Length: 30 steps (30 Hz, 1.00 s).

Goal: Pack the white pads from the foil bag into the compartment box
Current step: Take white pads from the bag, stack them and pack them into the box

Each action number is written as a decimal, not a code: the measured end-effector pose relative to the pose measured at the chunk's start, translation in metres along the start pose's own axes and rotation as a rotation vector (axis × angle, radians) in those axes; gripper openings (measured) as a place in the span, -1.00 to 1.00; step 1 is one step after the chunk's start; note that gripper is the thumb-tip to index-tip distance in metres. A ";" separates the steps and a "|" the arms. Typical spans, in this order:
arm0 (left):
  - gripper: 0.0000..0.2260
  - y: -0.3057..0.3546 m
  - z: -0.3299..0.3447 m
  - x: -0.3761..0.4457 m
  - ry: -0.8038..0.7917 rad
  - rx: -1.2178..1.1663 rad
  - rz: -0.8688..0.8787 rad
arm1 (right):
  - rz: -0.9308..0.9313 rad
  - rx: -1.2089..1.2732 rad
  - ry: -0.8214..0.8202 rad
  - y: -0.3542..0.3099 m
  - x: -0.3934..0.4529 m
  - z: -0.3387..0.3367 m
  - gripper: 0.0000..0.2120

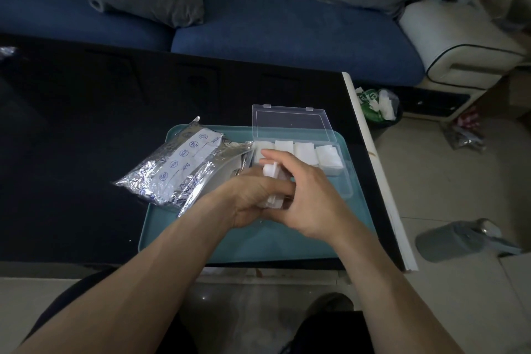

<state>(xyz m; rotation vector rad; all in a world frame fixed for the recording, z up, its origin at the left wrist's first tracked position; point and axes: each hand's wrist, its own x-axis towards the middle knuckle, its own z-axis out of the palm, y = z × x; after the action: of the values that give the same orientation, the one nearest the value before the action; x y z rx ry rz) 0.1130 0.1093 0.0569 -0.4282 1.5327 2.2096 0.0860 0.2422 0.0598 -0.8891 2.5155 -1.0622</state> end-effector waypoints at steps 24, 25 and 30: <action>-0.42 -0.009 -0.006 0.006 -0.050 0.330 -0.042 | 0.101 0.175 -0.249 0.027 0.001 -0.029 -0.65; -0.42 -0.009 -0.006 0.006 -0.072 0.342 -0.034 | 0.103 0.271 -0.235 0.030 0.001 -0.030 -0.71; -0.51 -0.009 -0.007 0.007 -0.080 0.326 0.030 | 0.122 0.565 -0.165 0.046 0.003 -0.041 -0.79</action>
<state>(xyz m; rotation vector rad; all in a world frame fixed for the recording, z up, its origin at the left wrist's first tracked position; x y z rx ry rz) 0.1117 0.1067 0.0445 -0.2134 1.8216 1.9228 0.0448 0.2878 0.0555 -0.6166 1.9438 -1.4785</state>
